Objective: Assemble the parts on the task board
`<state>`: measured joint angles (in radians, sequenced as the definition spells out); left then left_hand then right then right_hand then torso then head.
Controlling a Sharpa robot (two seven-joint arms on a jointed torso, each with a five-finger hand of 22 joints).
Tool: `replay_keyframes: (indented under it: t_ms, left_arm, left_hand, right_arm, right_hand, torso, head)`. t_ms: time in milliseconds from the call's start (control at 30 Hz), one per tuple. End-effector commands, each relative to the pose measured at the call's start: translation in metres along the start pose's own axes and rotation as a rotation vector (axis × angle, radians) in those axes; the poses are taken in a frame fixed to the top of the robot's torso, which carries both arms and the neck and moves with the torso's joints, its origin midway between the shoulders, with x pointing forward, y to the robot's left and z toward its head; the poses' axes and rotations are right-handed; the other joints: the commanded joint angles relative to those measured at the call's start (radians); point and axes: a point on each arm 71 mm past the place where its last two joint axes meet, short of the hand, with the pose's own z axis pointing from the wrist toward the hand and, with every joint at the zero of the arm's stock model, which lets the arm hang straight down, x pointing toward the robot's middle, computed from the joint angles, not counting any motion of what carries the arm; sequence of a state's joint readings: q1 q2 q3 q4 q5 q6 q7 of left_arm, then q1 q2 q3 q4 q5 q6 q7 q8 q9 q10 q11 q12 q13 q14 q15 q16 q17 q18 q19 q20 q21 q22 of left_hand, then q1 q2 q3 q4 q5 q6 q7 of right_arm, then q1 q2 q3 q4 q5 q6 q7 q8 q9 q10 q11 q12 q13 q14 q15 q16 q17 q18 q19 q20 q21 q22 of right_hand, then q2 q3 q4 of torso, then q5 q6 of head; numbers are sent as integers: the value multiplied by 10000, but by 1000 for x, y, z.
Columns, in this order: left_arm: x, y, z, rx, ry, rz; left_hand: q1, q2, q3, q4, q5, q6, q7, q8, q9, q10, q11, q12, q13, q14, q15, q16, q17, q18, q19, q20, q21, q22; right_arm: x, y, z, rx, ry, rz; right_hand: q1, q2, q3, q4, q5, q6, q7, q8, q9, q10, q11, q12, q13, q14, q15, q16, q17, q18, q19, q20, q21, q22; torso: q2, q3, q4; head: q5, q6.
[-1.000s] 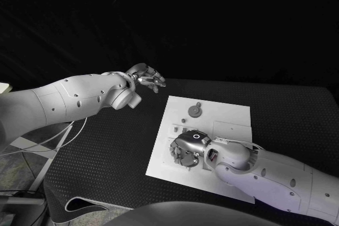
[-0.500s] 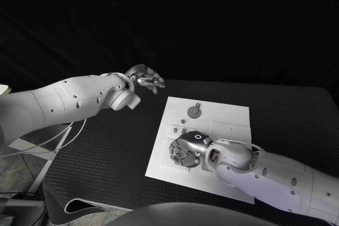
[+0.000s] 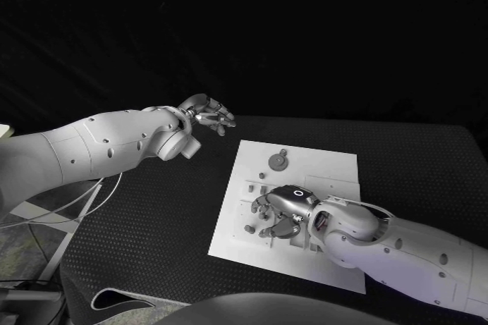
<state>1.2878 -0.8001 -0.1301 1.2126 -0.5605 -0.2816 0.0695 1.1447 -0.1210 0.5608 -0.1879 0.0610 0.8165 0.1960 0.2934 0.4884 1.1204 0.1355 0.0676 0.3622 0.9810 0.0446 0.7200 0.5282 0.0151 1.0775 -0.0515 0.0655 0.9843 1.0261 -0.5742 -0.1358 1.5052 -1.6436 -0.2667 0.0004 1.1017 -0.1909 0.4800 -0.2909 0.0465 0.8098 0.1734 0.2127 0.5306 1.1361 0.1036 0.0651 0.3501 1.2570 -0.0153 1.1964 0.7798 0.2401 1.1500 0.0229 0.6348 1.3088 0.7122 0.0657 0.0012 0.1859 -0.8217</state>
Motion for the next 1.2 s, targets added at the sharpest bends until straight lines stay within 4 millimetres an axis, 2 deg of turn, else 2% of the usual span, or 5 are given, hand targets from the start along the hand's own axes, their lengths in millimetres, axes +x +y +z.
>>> replay_keyframes:
  t_ms: [33,300,600,767,1200]
  left_arm:
    - [0,-1,0,62,-2,-84]
    - [0,-1,2,54,-10,-75]
    - [0,-1,5,51,-11,-82]
    - [2,-2,5,72,27,-86]
    - [2,-2,5,75,62,-90]
  left_hand:
    - [-53,16,-13,73,8,-58,16,43,-12,-57,-14,11,12,96,4,-45,12,165,33,-21,33,-11]
    - [-53,16,-11,79,9,-57,15,45,-13,-54,-15,13,13,99,3,-49,19,166,34,-22,34,-12]
    - [-51,22,-8,85,9,-54,13,49,-14,-52,-17,15,14,102,2,-53,26,167,36,-23,35,-13]
    - [-50,28,-6,90,10,-52,12,52,-15,-50,-18,15,15,105,1,-55,31,168,38,-24,37,-14]
    - [-44,33,-4,92,9,-50,10,57,-16,-48,-19,17,16,109,-1,-60,41,169,39,-26,37,-15]
  right_arm:
    - [-22,-2,-6,-85,-876,795]
    - [-77,-22,-29,495,-1754,1652]
    - [-80,-16,-23,175,-1057,1352]
    - [-67,-5,-9,-94,-612,72]
    - [-15,14,9,-610,328,-614]
  right_hand:
    - [-95,69,-77,7,18,-1,2,41,16,52,-45,103,49,-11,5,57,7,217,-16,-12,41,164]
    - [37,384,-174,-10,16,456,20,350,141,978,-355,676,521,50,-290,94,-43,217,45,-68,82,163]
    - [369,563,-760,180,-46,1076,-802,692,371,2544,-1223,4445,4210,387,-802,518,124,216,385,-153,253,180]
    - [605,666,-995,-16,20,1086,-552,600,389,371,-966,8998,8718,258,-883,1630,904,217,493,-298,447,222]
    - [533,596,-911,-6,17,1111,-548,502,377,89,-982,9986,9228,316,-884,1983,1088,217,604,-417,835,227]
  torso:
    - [-17,9,-1]
    - [-30,13,-39]
    - [-15,26,-21]
    - [-2,10,0]
    - [2,-23,13]
  head:
    - [-50,44]
    - [-162,182]
    - [-252,285]
    - [-292,304]
    - [-222,223]
